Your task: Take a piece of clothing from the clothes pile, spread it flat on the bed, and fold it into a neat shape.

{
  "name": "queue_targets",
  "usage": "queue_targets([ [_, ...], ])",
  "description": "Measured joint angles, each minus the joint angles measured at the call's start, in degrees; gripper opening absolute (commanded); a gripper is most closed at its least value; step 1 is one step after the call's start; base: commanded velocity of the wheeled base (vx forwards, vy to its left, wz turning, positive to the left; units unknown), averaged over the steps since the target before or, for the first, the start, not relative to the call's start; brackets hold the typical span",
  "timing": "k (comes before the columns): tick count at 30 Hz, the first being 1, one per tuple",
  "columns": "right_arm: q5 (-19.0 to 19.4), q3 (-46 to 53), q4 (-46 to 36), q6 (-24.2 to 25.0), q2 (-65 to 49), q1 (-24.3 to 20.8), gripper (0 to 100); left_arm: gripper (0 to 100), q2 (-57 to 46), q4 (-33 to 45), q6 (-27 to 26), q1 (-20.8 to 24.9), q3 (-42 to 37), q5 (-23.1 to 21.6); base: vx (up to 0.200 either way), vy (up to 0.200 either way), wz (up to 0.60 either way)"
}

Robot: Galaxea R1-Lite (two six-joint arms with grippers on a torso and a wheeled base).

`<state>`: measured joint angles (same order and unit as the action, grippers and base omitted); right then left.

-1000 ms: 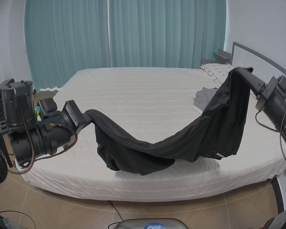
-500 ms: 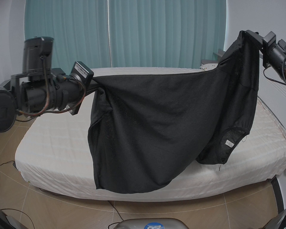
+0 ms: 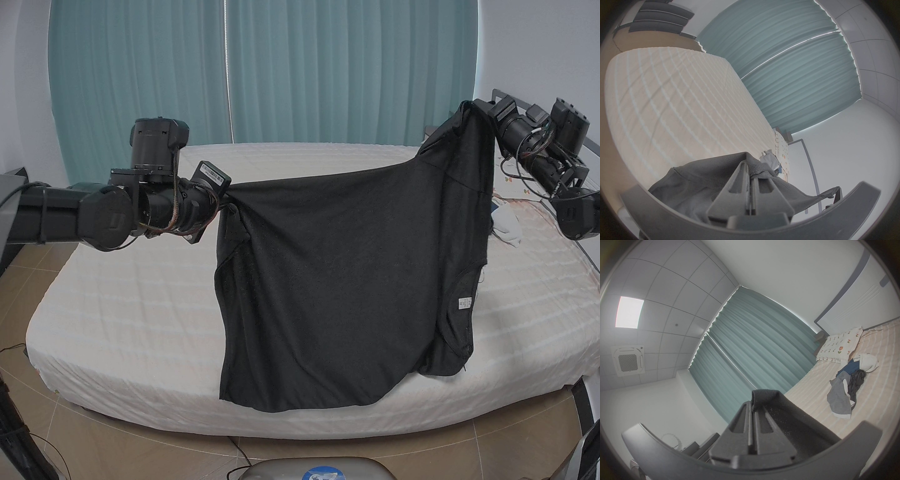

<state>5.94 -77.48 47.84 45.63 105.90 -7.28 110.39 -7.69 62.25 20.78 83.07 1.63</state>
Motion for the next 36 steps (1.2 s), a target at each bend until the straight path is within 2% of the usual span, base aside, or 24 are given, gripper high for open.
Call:
queue_targets([
  [10,-1.34,0.09,4.33,-4.61,8.81,-0.93,0,0,11.63,-0.89,0.13,-1.28,7.29,0.09,0.2,0.0,0.0],
  [15,-4.16,0.39,6.81,-6.61,13.81,-1.93,0,0,16.49,-0.93,0.07,-1.41,10.12,0.6,0.0,0.0,0.0],
  [23,-9.39,-0.16,9.42,-7.16,22.54,-3.24,0,0,23.16,-1.91,0.33,-1.8,13.3,1.38,0.0,0.0,0.0],
  [28,-10.58,-0.74,10.19,-7.25,27.15,-3.44,0,0,27.12,-3.74,1.52,-1.99,15.93,2.99,0.0,0.0,0.0],
  [29,-10.62,-0.9,10.26,-7.29,28.05,-3.44,100,100,27.9,-3.91,1.63,-1.96,16.36,3.29,0.0,0.0,0.0],
  [36,-10.06,-1.4,10.15,-7.91,33.33,-3.58,100,100,33.11,-4.56,1.89,-2.0,19.93,6.66,0.0,0.0,0.0],
])
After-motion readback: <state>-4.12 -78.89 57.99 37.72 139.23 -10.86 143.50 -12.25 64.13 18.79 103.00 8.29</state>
